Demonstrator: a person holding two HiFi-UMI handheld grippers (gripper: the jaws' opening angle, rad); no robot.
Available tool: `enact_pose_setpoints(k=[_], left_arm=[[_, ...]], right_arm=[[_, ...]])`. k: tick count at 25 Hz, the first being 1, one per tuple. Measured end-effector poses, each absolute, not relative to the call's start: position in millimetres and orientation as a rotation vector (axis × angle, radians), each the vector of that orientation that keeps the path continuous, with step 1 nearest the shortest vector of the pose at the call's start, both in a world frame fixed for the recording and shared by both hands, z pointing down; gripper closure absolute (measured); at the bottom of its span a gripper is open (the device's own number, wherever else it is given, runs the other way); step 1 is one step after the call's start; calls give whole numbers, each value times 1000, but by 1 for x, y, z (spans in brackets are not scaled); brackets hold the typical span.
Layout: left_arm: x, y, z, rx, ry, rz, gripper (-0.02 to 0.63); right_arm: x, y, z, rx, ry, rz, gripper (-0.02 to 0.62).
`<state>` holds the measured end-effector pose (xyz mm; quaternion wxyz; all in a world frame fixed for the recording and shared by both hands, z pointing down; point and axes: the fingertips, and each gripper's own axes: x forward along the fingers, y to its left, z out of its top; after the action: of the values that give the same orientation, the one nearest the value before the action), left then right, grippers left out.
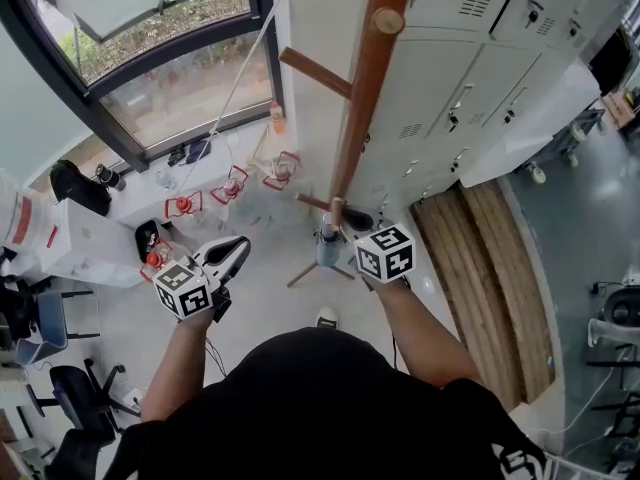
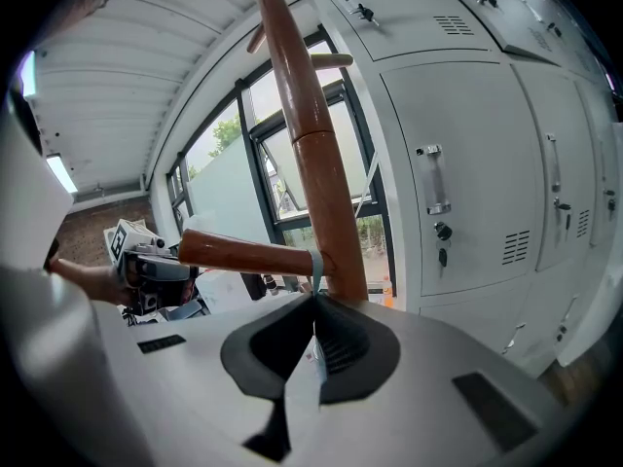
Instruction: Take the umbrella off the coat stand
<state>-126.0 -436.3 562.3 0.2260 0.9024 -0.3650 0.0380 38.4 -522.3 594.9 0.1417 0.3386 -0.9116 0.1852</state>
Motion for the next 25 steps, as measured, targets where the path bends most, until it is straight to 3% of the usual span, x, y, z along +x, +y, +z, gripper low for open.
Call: enact_pose_setpoints(k=[25], left_arm=[[-125,-434,566,2480,-999,92,569]], right_arm=[[38,-519,593,941,-2652,568,580]])
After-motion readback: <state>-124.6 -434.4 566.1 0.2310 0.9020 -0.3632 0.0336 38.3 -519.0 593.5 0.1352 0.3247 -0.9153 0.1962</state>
